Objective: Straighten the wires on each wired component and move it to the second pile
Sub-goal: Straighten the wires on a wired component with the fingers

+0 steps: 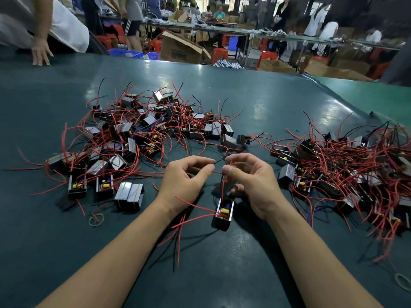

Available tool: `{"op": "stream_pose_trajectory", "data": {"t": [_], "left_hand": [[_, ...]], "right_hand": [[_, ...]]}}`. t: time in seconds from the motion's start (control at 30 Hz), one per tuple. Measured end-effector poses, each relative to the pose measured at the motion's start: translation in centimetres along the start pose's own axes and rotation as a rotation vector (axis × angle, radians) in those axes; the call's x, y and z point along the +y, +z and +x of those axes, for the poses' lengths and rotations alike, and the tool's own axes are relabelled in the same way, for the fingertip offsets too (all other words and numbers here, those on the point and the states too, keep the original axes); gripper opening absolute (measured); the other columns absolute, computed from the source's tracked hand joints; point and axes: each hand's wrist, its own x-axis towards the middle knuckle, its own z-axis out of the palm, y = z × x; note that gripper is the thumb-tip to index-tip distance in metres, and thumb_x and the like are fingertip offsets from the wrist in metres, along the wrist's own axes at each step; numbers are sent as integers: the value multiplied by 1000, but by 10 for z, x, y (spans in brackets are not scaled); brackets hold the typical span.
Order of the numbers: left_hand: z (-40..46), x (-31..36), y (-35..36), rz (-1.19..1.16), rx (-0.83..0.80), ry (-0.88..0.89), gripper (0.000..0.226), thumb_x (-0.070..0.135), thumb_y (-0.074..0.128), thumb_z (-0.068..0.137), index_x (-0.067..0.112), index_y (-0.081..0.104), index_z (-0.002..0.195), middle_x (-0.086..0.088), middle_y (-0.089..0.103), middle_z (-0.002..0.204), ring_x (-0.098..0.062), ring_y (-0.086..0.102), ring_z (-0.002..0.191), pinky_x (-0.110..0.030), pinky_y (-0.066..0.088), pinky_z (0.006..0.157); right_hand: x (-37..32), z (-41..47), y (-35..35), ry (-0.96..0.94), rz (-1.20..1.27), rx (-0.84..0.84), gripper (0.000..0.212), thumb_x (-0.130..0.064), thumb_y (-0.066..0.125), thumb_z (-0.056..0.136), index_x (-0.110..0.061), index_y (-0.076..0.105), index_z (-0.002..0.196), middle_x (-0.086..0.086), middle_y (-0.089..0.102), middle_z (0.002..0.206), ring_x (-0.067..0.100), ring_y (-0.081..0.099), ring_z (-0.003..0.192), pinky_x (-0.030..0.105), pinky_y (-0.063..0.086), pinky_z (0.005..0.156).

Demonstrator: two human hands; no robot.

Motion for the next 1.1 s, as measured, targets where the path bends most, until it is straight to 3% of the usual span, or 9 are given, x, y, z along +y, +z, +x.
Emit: {"op": "stream_pose_trajectory", "data": {"t": [0.1, 0.23, 0.33, 0.5, 0.77, 0.9, 1.1], "left_hand": [[0, 0, 0, 23, 70, 30, 12, 11, 73, 85, 23, 76, 86, 5, 74, 78, -14, 68, 74, -25, 53, 70], [0, 0, 1, -76, 133, 41, 10, 9, 66, 90, 19, 69, 86, 5, 73, 72, -5, 69, 72, -17, 53, 68], [2, -4, 3, 51, 97, 31, 7, 12, 67, 90, 18, 64, 87, 4, 70, 79, -7, 65, 74, -20, 53, 69], [1, -6, 7, 244, 10, 82, 11, 9, 70, 85, 19, 71, 87, 7, 71, 76, -4, 66, 71, -10, 49, 68], [-2, 4, 3, -102, 6, 7, 10, 4, 65, 90, 7, 74, 88, 0, 73, 71, -10, 66, 62, -22, 55, 66], [-3, 6, 4, -114, -63, 16, 12, 5, 77, 79, 6, 74, 91, -6, 76, 81, -17, 72, 75, -25, 58, 73], [-2, 7, 3, -152, -59, -12, 9, 2, 69, 87, 10, 70, 84, 1, 73, 67, -10, 68, 59, -19, 55, 60]], "right_hand": [[1, 0, 0, 39, 39, 15, 10, -1, 65, 88, -7, 71, 93, 5, 72, 75, 13, 64, 58, 19, 47, 42], [-1, 0, -1, 25, 9, 61, 11, -4, 66, 88, -11, 74, 89, 7, 74, 78, 15, 68, 61, 19, 48, 44], [-3, -1, 0, 8, 2, 55, 4, -5, 69, 86, -6, 72, 89, 11, 74, 79, 19, 69, 62, 20, 50, 46], [-4, -2, -1, 44, 10, 64, 3, -2, 70, 85, -3, 68, 87, 12, 74, 76, 22, 71, 64, 22, 54, 49], [0, -2, 4, -14, 6, 2, 4, 1, 70, 83, 0, 67, 85, 16, 73, 83, 24, 73, 76, 25, 55, 53], [1, -1, 5, -78, -26, 18, 5, 0, 72, 82, -4, 69, 81, 12, 73, 77, 20, 70, 72, 23, 53, 54], [2, 0, 5, -50, 25, 7, 3, -3, 69, 86, -5, 71, 83, 11, 75, 81, 21, 73, 70, 22, 53, 51]]}}
